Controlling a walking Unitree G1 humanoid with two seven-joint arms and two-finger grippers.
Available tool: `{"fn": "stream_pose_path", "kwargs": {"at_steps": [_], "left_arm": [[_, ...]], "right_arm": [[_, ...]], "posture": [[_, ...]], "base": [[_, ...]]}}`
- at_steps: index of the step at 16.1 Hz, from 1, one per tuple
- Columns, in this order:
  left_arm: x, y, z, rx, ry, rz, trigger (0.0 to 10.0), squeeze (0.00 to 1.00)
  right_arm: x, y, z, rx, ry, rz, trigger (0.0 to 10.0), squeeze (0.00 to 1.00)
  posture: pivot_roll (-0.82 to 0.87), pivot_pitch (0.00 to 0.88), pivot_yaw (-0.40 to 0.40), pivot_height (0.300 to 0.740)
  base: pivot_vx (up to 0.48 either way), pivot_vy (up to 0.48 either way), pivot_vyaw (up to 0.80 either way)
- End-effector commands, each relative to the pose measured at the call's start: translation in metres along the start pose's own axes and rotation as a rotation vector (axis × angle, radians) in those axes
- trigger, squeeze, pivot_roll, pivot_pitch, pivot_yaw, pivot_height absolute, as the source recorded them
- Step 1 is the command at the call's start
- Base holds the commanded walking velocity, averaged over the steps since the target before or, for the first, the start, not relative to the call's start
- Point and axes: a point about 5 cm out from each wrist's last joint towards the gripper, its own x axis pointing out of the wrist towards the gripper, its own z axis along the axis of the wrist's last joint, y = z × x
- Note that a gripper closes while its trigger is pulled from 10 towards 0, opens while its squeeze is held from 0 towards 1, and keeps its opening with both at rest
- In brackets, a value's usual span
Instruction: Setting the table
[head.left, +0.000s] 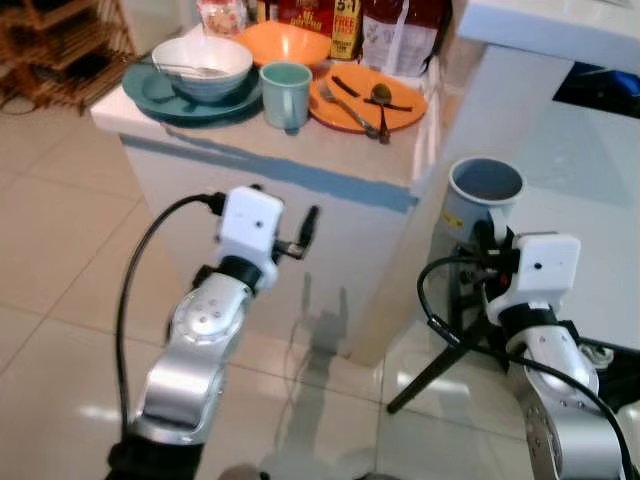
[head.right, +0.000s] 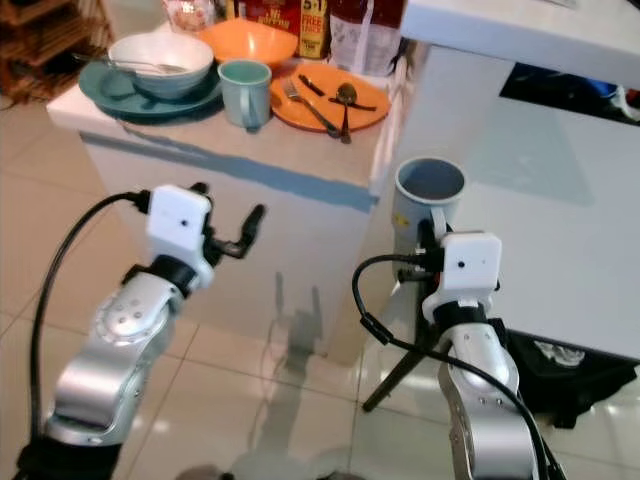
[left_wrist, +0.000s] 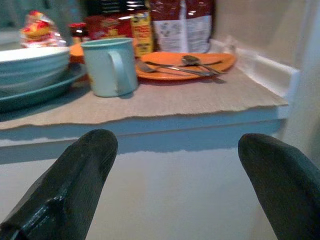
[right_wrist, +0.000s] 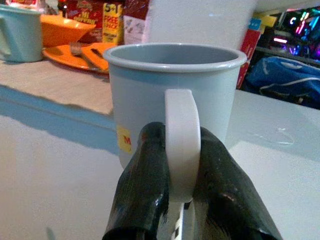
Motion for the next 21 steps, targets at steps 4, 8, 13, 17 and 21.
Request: {"fn": "stream_pose_path", "kwargs": {"at_steps": [4, 8, 13, 17, 21], "left_arm": [[0.002, -0.007, 0.003, 0.002, -0.008, -0.019, 10.0, 0.00], [0.002, -0.008, 0.002, 0.013, -0.008, -0.029, 10.0, 0.00], [0.002, -0.008, 0.002, 0.019, -0.011, -0.036, 10.0, 0.00], [0.004, -0.010, 0.002, 0.020, -0.013, -0.042, 10.0, 0.00], [0.005, -0.011, 0.002, 0.026, -0.015, -0.056, 10.0, 0.00]], "right_arm": [[0.000, -0.004, 0.002, 0.000, -0.010, -0.017, 10.0, 0.00], [0.001, -0.004, 0.000, -0.005, 0.003, -0.017, 10.0, 0.00], [0.005, -0.012, -0.004, -0.019, 0.020, -0.055, 10.0, 0.00], [0.006, -0.015, -0.002, -0.014, 0.013, -0.072, 10.0, 0.00], [0.007, -0.019, -0.007, 0.028, 0.048, -0.123, 10.0, 0.00]], "posture": [[0.02, 0.061, -0.064, 0.740], [0.01, 0.052, -0.061, 0.740], [0.02, 0.038, -0.055, 0.740], [0.01, 0.031, -0.047, 0.740], [0.01, 0.032, -0.044, 0.740]], "base": [[0.000, -0.476, 0.00], [0.000, -0.474, 0.00], [0.000, -0.472, 0.00], [0.000, -0.468, 0.00], [0.000, -0.470, 0.00]]}}
